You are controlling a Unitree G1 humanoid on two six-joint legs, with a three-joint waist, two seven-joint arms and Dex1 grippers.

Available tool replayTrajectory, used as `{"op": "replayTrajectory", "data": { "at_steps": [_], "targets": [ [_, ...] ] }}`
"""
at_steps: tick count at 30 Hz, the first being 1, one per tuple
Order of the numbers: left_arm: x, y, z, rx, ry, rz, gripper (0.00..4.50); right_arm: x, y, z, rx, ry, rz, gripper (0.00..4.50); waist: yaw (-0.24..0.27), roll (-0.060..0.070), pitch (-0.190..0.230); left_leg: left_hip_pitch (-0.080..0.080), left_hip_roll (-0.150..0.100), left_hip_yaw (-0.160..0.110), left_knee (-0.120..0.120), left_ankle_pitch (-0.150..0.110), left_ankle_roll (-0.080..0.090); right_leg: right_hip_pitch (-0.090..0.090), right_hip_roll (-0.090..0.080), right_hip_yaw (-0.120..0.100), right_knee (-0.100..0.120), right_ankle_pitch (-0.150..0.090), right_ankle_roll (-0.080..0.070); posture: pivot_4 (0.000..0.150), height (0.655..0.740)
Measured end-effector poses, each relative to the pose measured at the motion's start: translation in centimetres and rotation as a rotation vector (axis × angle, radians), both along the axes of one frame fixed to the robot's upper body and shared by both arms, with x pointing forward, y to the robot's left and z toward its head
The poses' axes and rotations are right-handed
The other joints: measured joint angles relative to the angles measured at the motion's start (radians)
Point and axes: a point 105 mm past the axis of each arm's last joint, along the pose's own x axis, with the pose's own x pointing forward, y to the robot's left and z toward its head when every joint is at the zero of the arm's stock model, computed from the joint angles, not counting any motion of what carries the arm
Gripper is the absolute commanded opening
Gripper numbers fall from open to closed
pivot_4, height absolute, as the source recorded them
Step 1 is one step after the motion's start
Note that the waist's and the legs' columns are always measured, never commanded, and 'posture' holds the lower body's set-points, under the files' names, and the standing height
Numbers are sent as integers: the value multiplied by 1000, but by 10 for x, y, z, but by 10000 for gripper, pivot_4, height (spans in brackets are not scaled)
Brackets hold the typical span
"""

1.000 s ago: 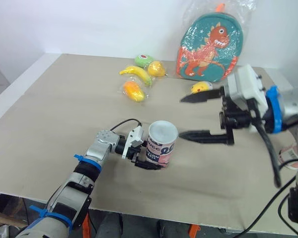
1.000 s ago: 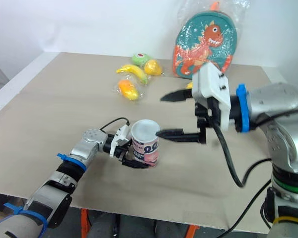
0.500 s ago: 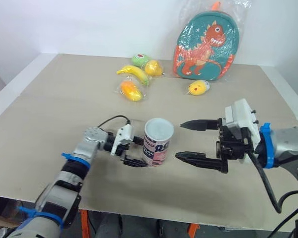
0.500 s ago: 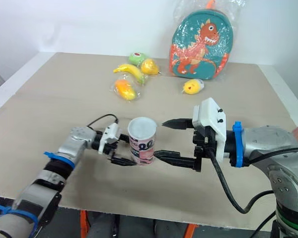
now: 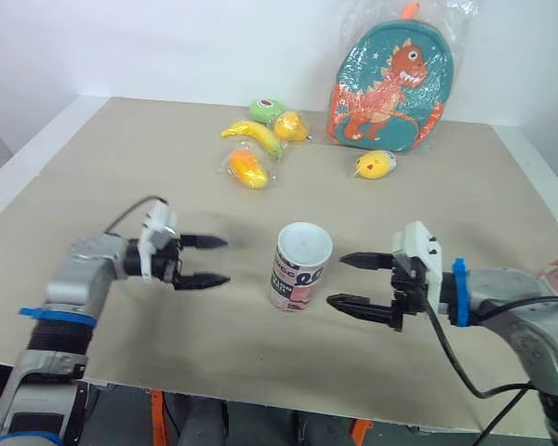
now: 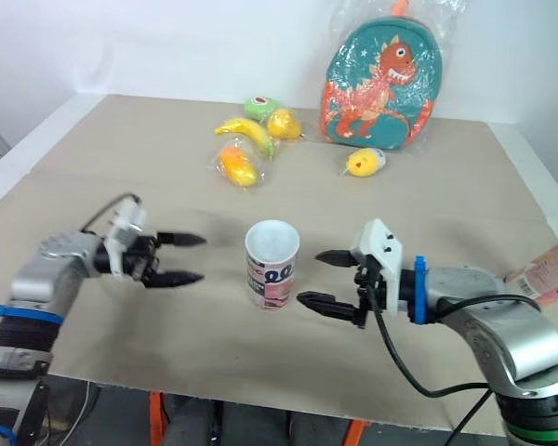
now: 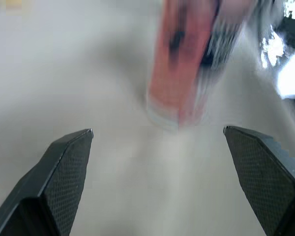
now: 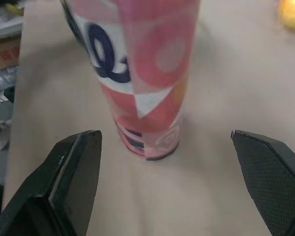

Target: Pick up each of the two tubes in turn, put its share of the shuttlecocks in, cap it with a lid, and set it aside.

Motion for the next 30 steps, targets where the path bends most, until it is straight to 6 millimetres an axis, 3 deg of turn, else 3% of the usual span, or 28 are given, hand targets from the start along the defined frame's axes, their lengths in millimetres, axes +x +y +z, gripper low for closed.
{"op": "replayTrajectory", "data": {
  "at_steps": [1, 3, 10, 25, 30],
  "targets": [
    [-6, -3, 13, -4, -40, -17, 44326, -1, 5, -2, 9, 7, 18, 45000, 1, 0, 0, 0, -1, 0, 0, 0, 0, 0, -1, 0, 0, 0, 0, 1500, 7400],
    [-13, -6, 20, -14, -44, -23, 44326, 0, 9, -5, 10, 8, 32, 45000, 0, 1, 0, 0, -2, 1, 0, 0, 0, 0, -1, 1, 0, 0, 1, 1500, 7400],
    [-34, -4, 17, 55, -1, -46, 44326, 9, 24, -7, 40, 6, 73, 45000, -3, -1, 1, 1, 2, 1, 0, 0, 0, -1, 2, 1, 0, 0, 0, 1500, 7400],
    [-36, 2, 11, 118, 5, -28, 44326, 29, 52, -24, -15, -32, 149, 45000, -2, -2, 2, 0, 2, 1, 0, 0, 0, -2, 2, 1, 0, 0, 0, 1500, 7400],
    [-36, -3, 8, 116, 8, -44, 44326, 35, 59, -21, 8, -57, 154, 45000, -2, -2, 2, 0, 2, 1, 0, 0, 0, -2, 2, 1, 0, 0, -1, 1500, 7400]
  ]
}}
